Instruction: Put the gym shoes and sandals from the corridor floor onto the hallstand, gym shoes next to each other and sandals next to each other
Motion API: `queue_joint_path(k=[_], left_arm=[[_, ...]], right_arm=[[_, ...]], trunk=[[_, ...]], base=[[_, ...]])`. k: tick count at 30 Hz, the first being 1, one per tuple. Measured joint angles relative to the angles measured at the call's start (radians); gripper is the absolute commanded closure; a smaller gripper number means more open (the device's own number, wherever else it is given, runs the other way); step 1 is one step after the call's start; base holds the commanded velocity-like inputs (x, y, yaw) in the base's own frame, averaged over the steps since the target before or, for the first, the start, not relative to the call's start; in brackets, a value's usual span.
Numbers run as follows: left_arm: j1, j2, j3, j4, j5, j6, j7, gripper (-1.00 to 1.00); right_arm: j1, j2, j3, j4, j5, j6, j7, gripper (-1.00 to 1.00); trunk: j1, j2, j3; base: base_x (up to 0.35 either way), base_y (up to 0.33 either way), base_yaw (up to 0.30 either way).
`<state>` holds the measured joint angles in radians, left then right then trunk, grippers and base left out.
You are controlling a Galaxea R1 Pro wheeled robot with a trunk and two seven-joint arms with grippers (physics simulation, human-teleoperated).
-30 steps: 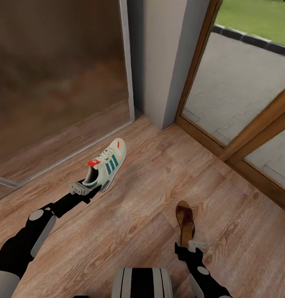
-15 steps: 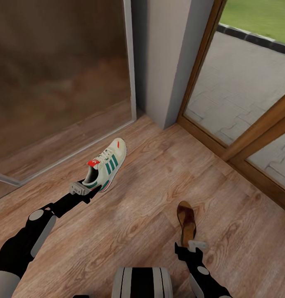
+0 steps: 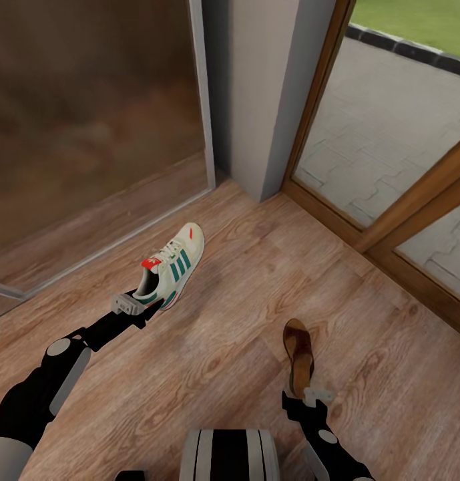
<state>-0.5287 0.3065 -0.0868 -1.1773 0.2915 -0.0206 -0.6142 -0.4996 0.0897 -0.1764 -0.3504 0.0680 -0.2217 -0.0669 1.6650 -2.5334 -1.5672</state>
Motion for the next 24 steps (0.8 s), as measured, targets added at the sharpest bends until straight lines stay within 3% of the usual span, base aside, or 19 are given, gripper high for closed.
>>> queue_joint_path(k=[24], left_arm=[[0.000,0.001,0.000,0.003,-0.001,-0.001,0.000,1.00]], right_arm=[[0.000,0.000,0.001,0.000,0.000,-0.001,0.000,-1.00]], trunk=[[0.000,0.000,-0.006]], base=[[0.023,0.000,0.000]])
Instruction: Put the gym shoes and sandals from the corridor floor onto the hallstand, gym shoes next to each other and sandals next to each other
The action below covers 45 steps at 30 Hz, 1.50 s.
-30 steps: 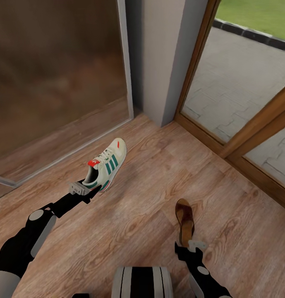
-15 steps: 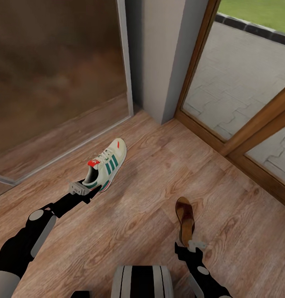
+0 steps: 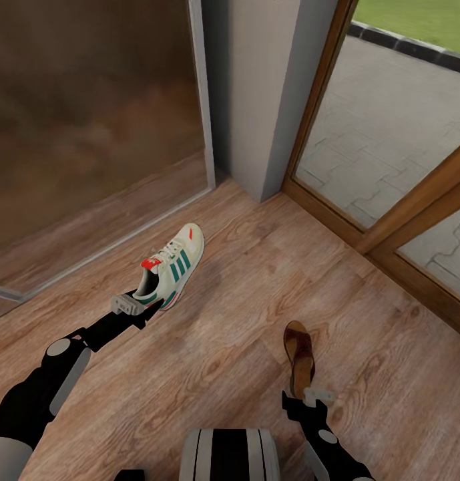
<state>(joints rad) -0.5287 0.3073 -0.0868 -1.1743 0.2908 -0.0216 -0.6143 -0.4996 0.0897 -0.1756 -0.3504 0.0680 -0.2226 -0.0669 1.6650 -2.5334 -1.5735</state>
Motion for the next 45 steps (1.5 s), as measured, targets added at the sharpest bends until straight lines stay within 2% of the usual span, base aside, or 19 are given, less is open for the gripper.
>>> queue_joint_path(k=[1,34,39,45], left_arm=[[0.000,0.000,0.000,0.000,0.000,0.000,0.000,1.00],[0.002,0.003,0.000,0.004,0.000,0.004,-0.002,1.00],[0.041,0.003,0.000,0.004,0.000,0.008,-0.002,1.00],[0.049,0.003,0.000,0.004,0.002,0.009,-0.002,1.00]], right_arm=[[0.000,0.000,0.000,0.000,0.000,0.000,0.000,1.00],[0.000,0.000,0.002,-0.008,0.006,-0.001,0.002,1.00],[0.000,0.000,0.002,-0.009,0.006,-0.001,0.002,1.00],[0.000,0.000,0.004,-0.013,0.007,-0.001,0.003,1.00]], trunk=[[0.000,0.000,0.000],[0.000,0.000,0.000],[0.000,0.000,0.000],[0.000,0.000,0.000]], base=[[0.000,0.000,0.000],[0.000,0.000,0.000],[0.000,0.000,0.000],[-0.057,0.000,0.000]])
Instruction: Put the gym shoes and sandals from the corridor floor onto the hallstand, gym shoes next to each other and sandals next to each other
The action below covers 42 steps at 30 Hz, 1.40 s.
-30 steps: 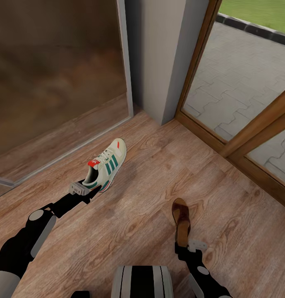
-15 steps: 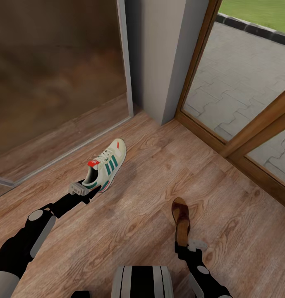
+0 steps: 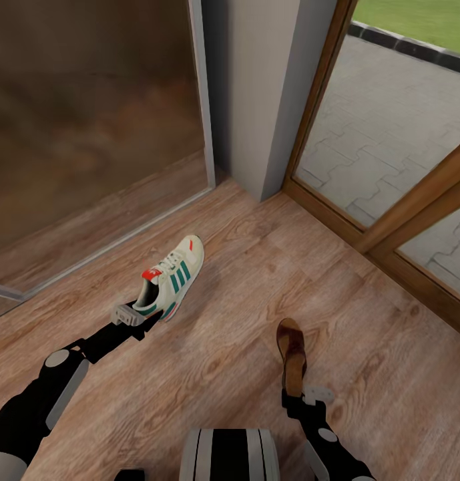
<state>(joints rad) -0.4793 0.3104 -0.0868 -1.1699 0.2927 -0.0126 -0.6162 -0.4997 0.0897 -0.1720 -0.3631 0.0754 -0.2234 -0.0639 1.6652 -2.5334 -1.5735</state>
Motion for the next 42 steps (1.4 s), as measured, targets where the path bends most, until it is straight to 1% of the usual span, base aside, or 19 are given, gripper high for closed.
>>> queue_joint_path(k=[7,26,42], left_arm=[[0.003,0.000,0.000,0.001,0.000,0.000,0.001,1.00],[0.003,0.000,0.000,0.001,0.000,0.003,0.000,1.00],[0.003,0.000,0.000,0.006,0.000,0.003,0.000,1.00]], right_arm=[[0.000,0.000,0.000,0.000,0.000,0.000,0.000,1.00],[0.000,0.000,0.000,0.001,0.000,0.000,-0.001,1.00],[0.000,0.000,0.000,0.001,0.002,0.000,-0.007,1.00]], trunk=[[0.000,0.000,0.000],[0.000,0.000,0.005],[-0.007,0.004,0.079]], base=[[-0.253,0.000,0.000],[-0.009,0.000,0.000],[0.000,0.000,0.000]])
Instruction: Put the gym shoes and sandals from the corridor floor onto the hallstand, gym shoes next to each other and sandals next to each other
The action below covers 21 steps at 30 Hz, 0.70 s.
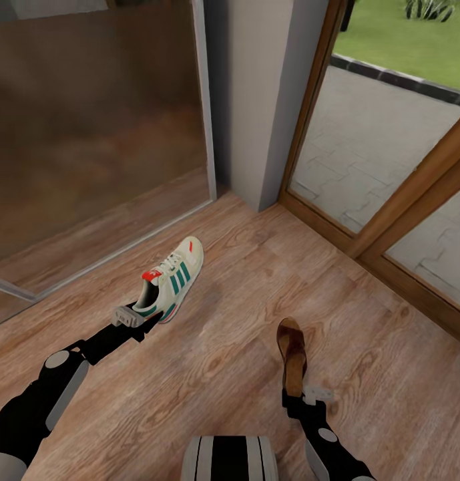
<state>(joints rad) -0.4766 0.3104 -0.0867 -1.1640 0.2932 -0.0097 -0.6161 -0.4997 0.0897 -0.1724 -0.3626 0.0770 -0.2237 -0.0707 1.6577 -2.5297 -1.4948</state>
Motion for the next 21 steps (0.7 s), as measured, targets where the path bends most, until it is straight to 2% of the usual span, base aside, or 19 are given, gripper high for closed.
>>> queue_joint_path(k=[5,8,12,17,19,21], left_arm=[[0.000,-0.001,0.000,0.020,0.000,0.000,0.000,1.00],[0.000,-0.001,0.000,0.115,-0.005,-0.001,-0.001,1.00],[0.000,0.002,0.002,0.185,-0.001,-0.003,-0.001,1.00],[0.000,0.004,0.002,0.282,-0.002,-0.011,-0.003,1.00],[0.000,0.004,0.003,0.333,0.000,-0.028,-0.006,1.00],[0.001,0.004,0.004,0.380,0.003,-0.075,-0.010,1.00]], right_arm=[[0.000,0.000,0.001,0.000,0.000,-0.001,0.002,1.00],[0.000,0.000,0.002,0.001,0.000,-0.001,0.006,1.00],[0.000,0.000,0.004,-0.004,0.001,-0.001,0.006,1.00],[0.000,0.001,0.004,-0.059,0.000,-0.001,0.006,1.00],[0.000,0.001,0.005,-0.102,-0.001,-0.001,0.005,1.00],[0.000,0.001,0.006,-0.141,-0.001,-0.001,0.004,1.00]], trunk=[[-0.002,0.001,0.019],[-0.004,0.002,0.035],[-0.005,0.003,0.058],[-0.008,0.004,0.085],[-0.009,0.004,0.096],[-0.009,0.005,0.107]], base=[[0.000,0.000,0.000],[0.000,0.000,0.000],[0.000,0.000,0.000],[0.000,0.000,0.000],[0.000,0.000,0.000],[0.000,0.000,0.000]])
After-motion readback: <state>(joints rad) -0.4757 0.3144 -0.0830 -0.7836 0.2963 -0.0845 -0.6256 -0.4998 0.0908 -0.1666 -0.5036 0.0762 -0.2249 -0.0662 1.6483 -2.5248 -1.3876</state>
